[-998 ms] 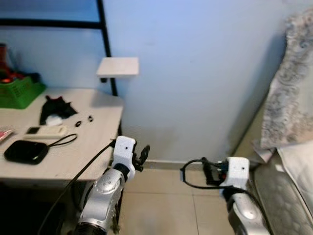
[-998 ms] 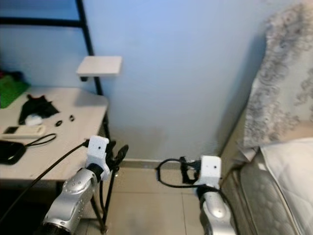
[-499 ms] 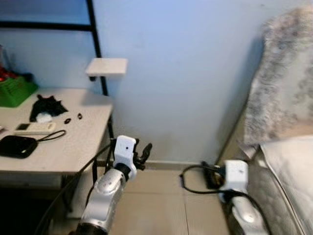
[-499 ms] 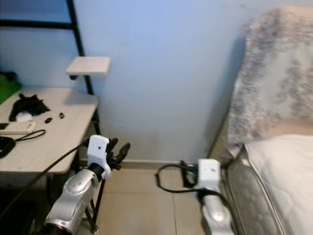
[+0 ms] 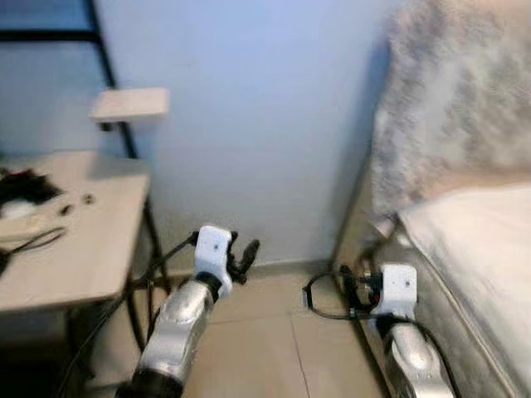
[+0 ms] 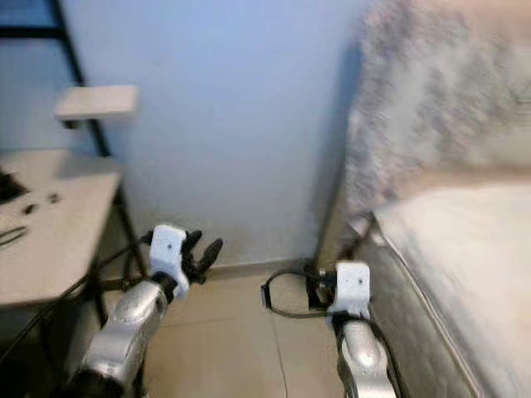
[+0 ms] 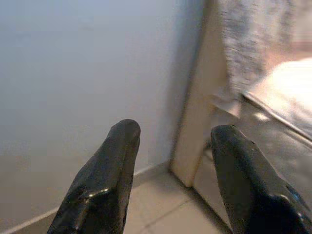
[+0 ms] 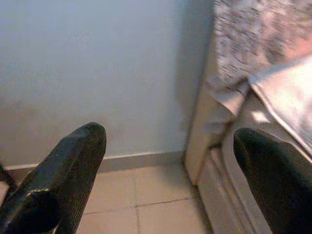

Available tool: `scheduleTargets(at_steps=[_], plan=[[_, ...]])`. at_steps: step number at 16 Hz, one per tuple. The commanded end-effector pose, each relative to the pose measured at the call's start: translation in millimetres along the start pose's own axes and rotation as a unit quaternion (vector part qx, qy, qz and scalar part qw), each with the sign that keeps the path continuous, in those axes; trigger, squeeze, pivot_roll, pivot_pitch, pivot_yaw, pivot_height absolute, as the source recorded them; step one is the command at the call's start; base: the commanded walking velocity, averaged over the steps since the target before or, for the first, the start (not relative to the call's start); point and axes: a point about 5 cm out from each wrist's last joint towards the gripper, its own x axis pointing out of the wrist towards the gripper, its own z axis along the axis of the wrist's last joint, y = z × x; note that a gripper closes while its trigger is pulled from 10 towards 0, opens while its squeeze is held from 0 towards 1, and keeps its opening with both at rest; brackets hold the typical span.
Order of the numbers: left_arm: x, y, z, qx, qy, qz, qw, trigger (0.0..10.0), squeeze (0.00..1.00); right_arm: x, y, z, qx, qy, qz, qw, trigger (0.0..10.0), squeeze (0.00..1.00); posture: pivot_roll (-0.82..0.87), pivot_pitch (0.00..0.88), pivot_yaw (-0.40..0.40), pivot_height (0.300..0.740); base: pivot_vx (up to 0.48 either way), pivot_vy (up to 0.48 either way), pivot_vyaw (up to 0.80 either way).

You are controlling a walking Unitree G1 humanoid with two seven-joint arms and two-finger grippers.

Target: Clean up the room

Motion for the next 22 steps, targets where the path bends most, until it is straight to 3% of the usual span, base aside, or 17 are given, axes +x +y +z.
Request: scheduleTargets(at_steps=[1, 3, 8, 11, 18, 22], plan=[[0.6, -3.6, -1, -0.015, 0.001, -0.014, 1.0, 10.0, 0.0, -1.7, -2.3, -2, -0.002, 0.0, -0.005, 1.0, 10.0, 0.0, 0.14, 0.0, -0.024, 0.651, 0.0, 0.0, -0.48], [4.1, -1.8, 3, -0.004, -0.007, -0.011, 1.0, 10.0, 0.0, -1.6, -5.5, 0, -0.003, -0.013, -0.015, 1.0, 10.0, 0.0, 0.13, 0.0, -0.017, 0.651, 0.0, 0.0, -0.51], [5.5, -3.9, 6, 0.008, -0.019, -0.028, 0.999, 10.0, 0.0, 0.0, 6.4, 9, -0.011, -0.033, 0.022, 0.999, 10.0, 0.0, 0.13, 0.0, -0.016, 0.651, 0.235, 0.0, -0.39], [6.5, -7.6, 9, 0.01, -0.028, -0.043, 0.999, 10.0, 0.0, 0.2, 3.4, 9, -0.014, -0.041, 0.02, 0.999, 10.0, 0.0, 0.13, 0.0, -0.016, 0.669, 0.43, 0.0, 0.0], [3.5, -2.1, 0, 0.041, -0.001, -0.034, 0.999, 10.0, 0.0, -2.9, -3.1, 5, -0.022, -0.037, 0.005, 0.999, 10.0, 0.0, 0.13, 0.0, -0.012, 0.738, 0.0, 0.0, 0.0], [5.2, -0.6, 2, 0.035, -0.006, -0.029, 0.999, 10.0, 0.0, -1.2, -8.0, 5, -0.027, -0.04, 0.0, 0.999, 10.0, 0.0, 0.13, 0.0, -0.019, 0.74, 0.0, 0.0, 0.0]])
